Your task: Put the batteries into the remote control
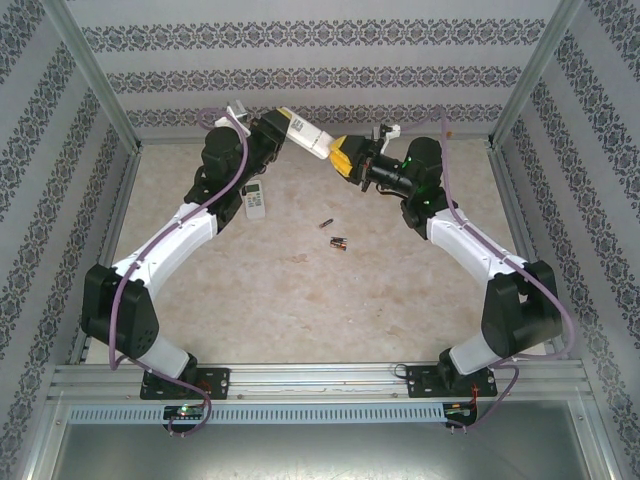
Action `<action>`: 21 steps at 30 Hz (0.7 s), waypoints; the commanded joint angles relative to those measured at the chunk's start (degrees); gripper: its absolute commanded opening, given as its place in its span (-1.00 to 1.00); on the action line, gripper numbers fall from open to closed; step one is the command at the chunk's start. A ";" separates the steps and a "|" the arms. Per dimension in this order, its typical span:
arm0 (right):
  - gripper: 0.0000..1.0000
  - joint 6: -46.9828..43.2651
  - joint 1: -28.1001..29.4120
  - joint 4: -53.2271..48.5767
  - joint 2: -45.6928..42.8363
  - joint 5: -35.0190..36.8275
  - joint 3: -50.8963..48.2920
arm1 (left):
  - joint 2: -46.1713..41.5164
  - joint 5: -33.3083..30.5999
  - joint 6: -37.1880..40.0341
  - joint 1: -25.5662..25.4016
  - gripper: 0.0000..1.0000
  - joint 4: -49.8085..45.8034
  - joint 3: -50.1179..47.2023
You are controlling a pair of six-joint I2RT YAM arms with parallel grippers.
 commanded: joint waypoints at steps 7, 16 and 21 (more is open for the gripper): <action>-0.05 0.23 0.90 2.50 0.47 0.40 -0.20 | -0.34 0.10 0.38 -0.78 -1.00 3.37 2.05; -0.22 -0.56 1.24 0.93 2.39 -0.48 1.33 | 0.30 1.77 0.91 -1.03 -1.00 4.07 2.61; -0.45 -0.51 1.34 0.54 2.93 -0.74 1.36 | 0.90 3.27 2.12 -1.30 -1.00 2.96 3.94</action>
